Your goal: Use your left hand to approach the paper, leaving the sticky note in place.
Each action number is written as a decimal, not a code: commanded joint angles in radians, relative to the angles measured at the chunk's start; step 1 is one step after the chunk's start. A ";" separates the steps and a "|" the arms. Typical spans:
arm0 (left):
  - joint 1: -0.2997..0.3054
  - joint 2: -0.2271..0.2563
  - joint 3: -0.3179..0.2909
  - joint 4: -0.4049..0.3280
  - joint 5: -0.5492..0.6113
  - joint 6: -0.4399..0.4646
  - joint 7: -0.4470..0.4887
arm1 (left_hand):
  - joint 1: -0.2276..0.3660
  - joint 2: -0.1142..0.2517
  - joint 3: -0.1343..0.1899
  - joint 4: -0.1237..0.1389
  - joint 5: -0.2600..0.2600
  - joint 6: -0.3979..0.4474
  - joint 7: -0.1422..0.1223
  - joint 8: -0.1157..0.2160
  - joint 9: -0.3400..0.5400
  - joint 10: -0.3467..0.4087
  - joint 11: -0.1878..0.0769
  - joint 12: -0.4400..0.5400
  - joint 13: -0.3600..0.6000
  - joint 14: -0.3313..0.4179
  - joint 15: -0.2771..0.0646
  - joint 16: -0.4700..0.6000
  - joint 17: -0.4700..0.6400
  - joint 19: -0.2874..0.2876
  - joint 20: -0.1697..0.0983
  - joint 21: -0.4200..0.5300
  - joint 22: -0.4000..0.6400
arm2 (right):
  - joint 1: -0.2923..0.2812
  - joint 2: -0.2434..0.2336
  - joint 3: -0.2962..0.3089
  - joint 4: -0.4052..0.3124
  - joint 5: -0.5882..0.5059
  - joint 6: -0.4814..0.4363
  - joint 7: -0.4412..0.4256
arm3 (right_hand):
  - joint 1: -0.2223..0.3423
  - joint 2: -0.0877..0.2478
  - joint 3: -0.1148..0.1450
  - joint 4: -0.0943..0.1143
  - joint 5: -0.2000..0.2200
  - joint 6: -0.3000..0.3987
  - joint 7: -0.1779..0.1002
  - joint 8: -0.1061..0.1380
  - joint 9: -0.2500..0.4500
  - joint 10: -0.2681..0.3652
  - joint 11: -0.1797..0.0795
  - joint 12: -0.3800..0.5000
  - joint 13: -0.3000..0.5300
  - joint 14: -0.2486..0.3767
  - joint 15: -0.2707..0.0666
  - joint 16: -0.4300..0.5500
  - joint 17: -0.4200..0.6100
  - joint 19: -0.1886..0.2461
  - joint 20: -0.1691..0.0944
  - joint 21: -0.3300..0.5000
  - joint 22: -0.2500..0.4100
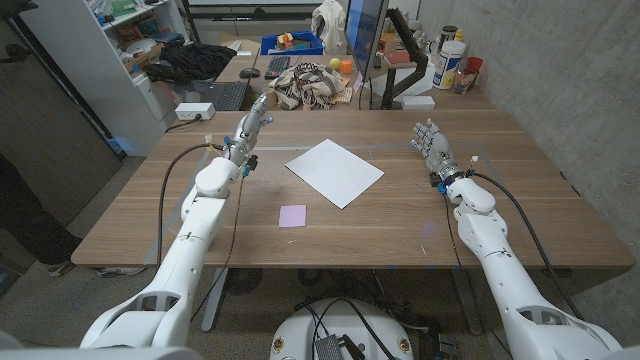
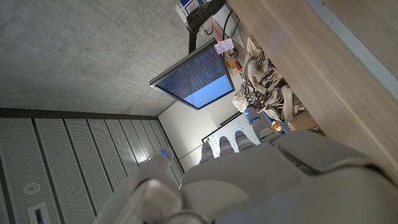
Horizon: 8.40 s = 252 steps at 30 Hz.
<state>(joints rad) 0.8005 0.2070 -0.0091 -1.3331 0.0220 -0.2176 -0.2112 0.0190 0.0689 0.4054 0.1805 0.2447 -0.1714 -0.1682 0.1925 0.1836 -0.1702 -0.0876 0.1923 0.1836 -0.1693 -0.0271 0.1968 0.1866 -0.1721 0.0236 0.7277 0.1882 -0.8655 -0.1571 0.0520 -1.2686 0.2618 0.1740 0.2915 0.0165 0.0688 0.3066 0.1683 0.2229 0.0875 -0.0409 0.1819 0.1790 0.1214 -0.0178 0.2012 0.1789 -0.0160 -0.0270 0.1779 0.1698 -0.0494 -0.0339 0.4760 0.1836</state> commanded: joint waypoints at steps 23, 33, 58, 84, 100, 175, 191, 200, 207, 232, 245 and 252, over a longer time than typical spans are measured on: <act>-0.086 0.044 0.080 0.009 0.113 -0.001 -0.022 | 0.011 0.079 0.001 -0.004 0.006 -0.077 -0.003 0.007 0.005 -0.074 0.002 0.002 0.004 -0.096 -0.004 0.002 0.003 -0.129 0.008 -0.003 0.006 | 0.003 0.007 0.016 0.022 0.006 0.034 0.009 | 0.001 0.067 0.000 -0.002 0.005 0.007 0.002 0.006 0.003 0.007 -0.002 0.003 0.002 0.004 -0.008 0.003 0.003 0.004 -0.042 -0.007 0.003; -0.103 0.054 0.108 0.006 0.155 -0.009 -0.020 | 0.011 0.082 0.002 -0.003 0.006 -0.075 -0.003 0.007 0.005 -0.074 0.002 0.003 0.004 -0.095 -0.005 0.002 0.003 -0.128 0.008 -0.003 0.006 | 0.000 0.005 0.019 0.020 0.012 0.040 0.011 | 0.002 0.067 -0.001 -0.002 0.005 0.006 0.002 0.006 0.003 0.007 -0.001 0.003 0.002 0.004 -0.008 0.003 0.002 0.005 -0.042 -0.009 0.003; -0.166 0.064 0.161 0.028 0.208 -0.016 -0.051 | 0.013 0.082 0.004 -0.004 0.007 -0.076 -0.004 0.005 0.005 -0.073 0.002 0.004 0.004 -0.095 -0.007 0.003 0.003 -0.129 0.007 -0.004 0.006 | -0.005 0.004 0.022 0.024 0.019 0.069 0.009 | 0.002 0.067 -0.001 -0.002 0.006 0.007 0.001 0.006 0.003 0.007 -0.002 0.003 0.002 0.004 -0.007 0.003 0.002 0.007 -0.042 -0.013 0.003; -0.219 0.069 0.206 0.054 0.240 -0.037 -0.095 | 0.018 0.078 0.004 -0.008 0.007 -0.074 -0.008 0.005 0.005 -0.074 -0.006 0.004 0.004 -0.101 -0.013 0.000 0.002 -0.131 0.004 -0.007 0.006 | -0.015 -0.003 0.011 0.011 0.022 0.101 0.005 | 0.004 0.067 -0.001 -0.003 0.006 0.007 0.000 0.006 0.003 0.006 -0.001 0.003 0.002 0.004 -0.007 0.002 0.002 0.009 -0.042 -0.017 0.004; -0.239 0.078 0.246 0.044 0.295 -0.053 -0.105 | 0.028 0.072 0.008 -0.016 0.008 -0.073 -0.014 0.004 0.005 -0.075 -0.009 0.003 0.004 -0.103 -0.013 -0.001 0.001 -0.134 0.003 -0.010 0.004 | -0.019 -0.007 0.010 0.013 0.026 0.112 0.002 | 0.004 0.067 -0.002 -0.004 0.006 0.006 0.002 0.006 0.003 0.005 -0.002 0.003 0.002 0.004 -0.007 0.002 0.002 0.010 -0.042 -0.020 0.004; -0.291 0.169 0.415 -0.038 0.645 -0.020 -0.129 | 0.150 0.014 0.026 -0.101 0.005 -0.121 -0.053 -0.001 0.006 -0.121 -0.059 -0.001 0.005 -0.144 -0.004 0.001 -0.003 -0.179 0.005 -0.048 0.005 | -0.043 -0.035 0.010 -0.016 0.027 0.122 -0.003 | 0.009 0.065 -0.001 -0.007 0.007 0.004 -0.005 0.006 0.003 0.005 0.003 0.003 0.002 0.006 -0.020 0.002 0.001 0.017 -0.037 -0.035 0.004; -0.305 0.182 0.444 -0.036 0.686 -0.016 -0.163 | 0.156 0.017 0.025 -0.100 0.005 -0.133 -0.053 -0.002 0.007 -0.125 -0.058 -0.001 0.006 -0.138 -0.006 0.004 -0.001 -0.168 -0.004 -0.046 0.006 | -0.047 -0.039 0.004 -0.022 0.019 0.123 -0.011 | 0.009 0.062 -0.002 -0.008 0.007 0.003 -0.008 0.005 0.003 0.004 0.000 0.003 0.002 0.008 -0.025 0.002 0.001 0.017 -0.027 -0.038 0.004; -0.310 0.187 0.452 -0.033 0.696 -0.017 -0.176 | 0.157 0.016 0.022 -0.099 0.004 -0.139 -0.053 -0.003 0.008 -0.123 -0.059 0.001 0.006 -0.138 -0.006 0.004 0.000 -0.168 -0.005 -0.047 0.007 | -0.041 -0.037 -0.001 -0.016 0.015 0.125 -0.012 | 0.009 0.063 -0.001 -0.008 0.008 0.005 -0.007 0.006 0.003 0.005 -0.001 0.003 0.002 0.007 -0.030 0.001 0.001 0.018 -0.030 -0.039 0.004; -0.314 0.190 0.457 -0.026 0.704 -0.021 -0.181 | 0.157 0.016 0.020 -0.098 0.004 -0.142 -0.053 -0.002 0.008 -0.119 -0.057 0.002 0.006 -0.138 -0.006 0.004 0.001 -0.170 -0.004 -0.048 0.007 | -0.038 -0.037 -0.004 -0.012 0.008 0.124 -0.016 | 0.010 0.064 -0.001 -0.008 0.008 0.004 -0.007 0.006 0.003 0.005 -0.001 0.003 0.002 0.006 -0.031 0.001 0.001 0.019 -0.030 -0.040 0.004; -0.327 0.195 0.484 -0.005 0.739 -0.030 -0.192 | 0.156 0.029 0.018 -0.085 0.004 -0.150 -0.053 0.000 0.009 -0.137 -0.050 -0.001 0.007 -0.154 -0.008 0.000 0.003 -0.188 0.000 -0.056 0.009 | -0.030 -0.032 -0.007 0.008 0.000 0.133 -0.015 | 0.011 0.065 0.000 -0.008 0.008 0.004 -0.009 0.006 0.003 0.004 -0.002 0.003 0.002 0.006 -0.030 0.001 0.001 0.020 -0.032 -0.043 0.004; -0.330 0.195 0.504 -0.005 0.765 -0.035 -0.195 | 0.157 0.031 0.015 -0.081 0.004 -0.149 -0.053 0.002 0.010 -0.133 -0.053 0.001 0.007 -0.155 -0.009 0.002 0.003 -0.189 0.004 -0.058 0.010 | -0.035 -0.036 -0.002 0.003 0.001 0.132 -0.015 | 0.011 0.065 0.000 -0.008 0.008 0.004 -0.009 0.006 0.003 0.004 -0.001 0.002 0.002 0.006 -0.029 0.001 0.001 0.020 -0.032 -0.044 0.004; -0.331 0.193 0.512 -0.007 0.776 -0.030 -0.203 | 0.159 0.033 0.015 -0.080 0.004 -0.146 -0.053 0.005 0.010 -0.129 -0.053 0.004 0.007 -0.155 -0.010 0.002 0.003 -0.190 0.005 -0.058 0.010 | -0.034 -0.036 -0.001 0.009 0.003 0.135 -0.010 | 0.011 0.065 0.001 -0.008 0.008 0.003 -0.010 0.005 0.003 0.004 -0.002 0.002 0.002 0.006 -0.029 0.001 0.001 0.021 -0.032 -0.045 0.004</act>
<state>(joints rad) 0.4723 0.4016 0.4880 -1.3389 0.7790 -0.2490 -0.4064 0.1722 0.0952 0.4203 0.0938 0.2446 -0.1713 -0.2145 0.1924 0.1884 -0.1686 -0.1393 0.1877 0.1886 -0.1692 -0.0271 0.1969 0.1886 -0.1720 0.0234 0.6728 0.1929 -0.8979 -0.1915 0.0486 -1.2642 0.2620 0.3068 0.2752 0.0218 0.0740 0.3024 0.1641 0.2229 0.0838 -0.0446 0.1819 0.1789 0.1214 -0.0178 0.2012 0.1787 -0.0107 -0.0324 0.1779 0.1677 -0.0349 -0.0303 0.4325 0.1835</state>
